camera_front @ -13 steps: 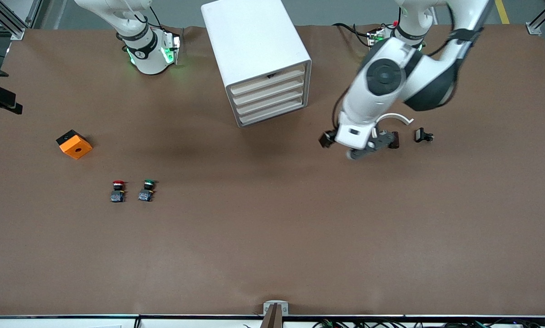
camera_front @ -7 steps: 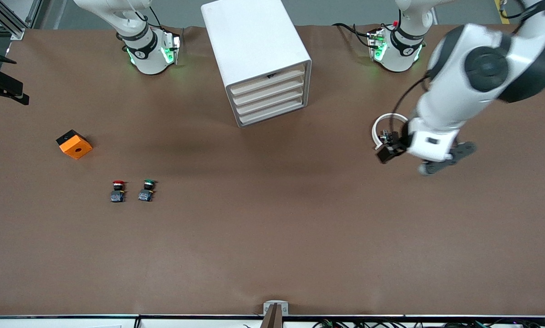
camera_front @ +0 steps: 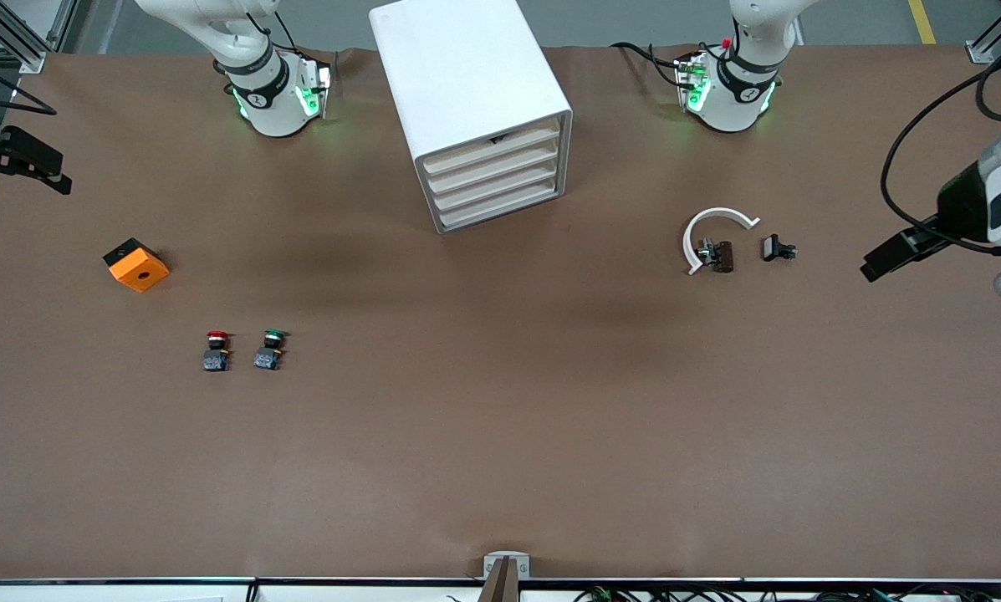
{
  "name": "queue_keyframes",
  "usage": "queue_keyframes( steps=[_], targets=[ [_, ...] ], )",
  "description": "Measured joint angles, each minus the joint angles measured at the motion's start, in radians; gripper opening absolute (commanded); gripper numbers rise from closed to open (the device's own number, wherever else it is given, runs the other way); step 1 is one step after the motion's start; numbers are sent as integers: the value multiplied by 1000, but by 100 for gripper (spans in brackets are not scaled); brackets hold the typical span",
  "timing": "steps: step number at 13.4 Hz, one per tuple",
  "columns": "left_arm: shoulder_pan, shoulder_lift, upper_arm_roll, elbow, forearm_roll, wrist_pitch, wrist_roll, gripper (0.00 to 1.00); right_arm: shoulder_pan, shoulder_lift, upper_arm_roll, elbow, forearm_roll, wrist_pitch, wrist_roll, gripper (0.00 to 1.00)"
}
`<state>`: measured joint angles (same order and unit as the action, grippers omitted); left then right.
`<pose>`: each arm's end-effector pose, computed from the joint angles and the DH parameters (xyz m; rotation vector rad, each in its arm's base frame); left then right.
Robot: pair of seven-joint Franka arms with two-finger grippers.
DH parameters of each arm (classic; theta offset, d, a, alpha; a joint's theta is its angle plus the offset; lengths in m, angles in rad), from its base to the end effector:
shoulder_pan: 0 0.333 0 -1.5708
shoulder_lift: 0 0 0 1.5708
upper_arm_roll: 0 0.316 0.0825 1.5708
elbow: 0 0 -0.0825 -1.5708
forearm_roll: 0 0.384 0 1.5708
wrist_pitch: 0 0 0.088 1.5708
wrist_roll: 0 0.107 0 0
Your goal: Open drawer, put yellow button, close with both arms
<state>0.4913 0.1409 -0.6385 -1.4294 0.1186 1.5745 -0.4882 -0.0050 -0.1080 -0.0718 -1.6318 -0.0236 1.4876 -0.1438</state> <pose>0.5899 -0.0470 0.6253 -3.0704 -0.5405 -0.0636 0.5099 -0.0441 0.6462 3.1276 0.1033 -0.0595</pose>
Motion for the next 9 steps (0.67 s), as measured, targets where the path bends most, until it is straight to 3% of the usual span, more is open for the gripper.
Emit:
queue_keyframes(
  steps=[4,6,9],
  targets=[
    [-237,-68,316,0,-12,-81,247,100,0,-3,0,-6,0,5,0,100],
    [-300,-100,409,-7,-47,-116,327,100,0,-3,0,-7,0,6,0,100],
    [-349,-179,491,-81,-94,-134,408,100,0,-4,-1,-8,1,6,0,100]
  ],
)
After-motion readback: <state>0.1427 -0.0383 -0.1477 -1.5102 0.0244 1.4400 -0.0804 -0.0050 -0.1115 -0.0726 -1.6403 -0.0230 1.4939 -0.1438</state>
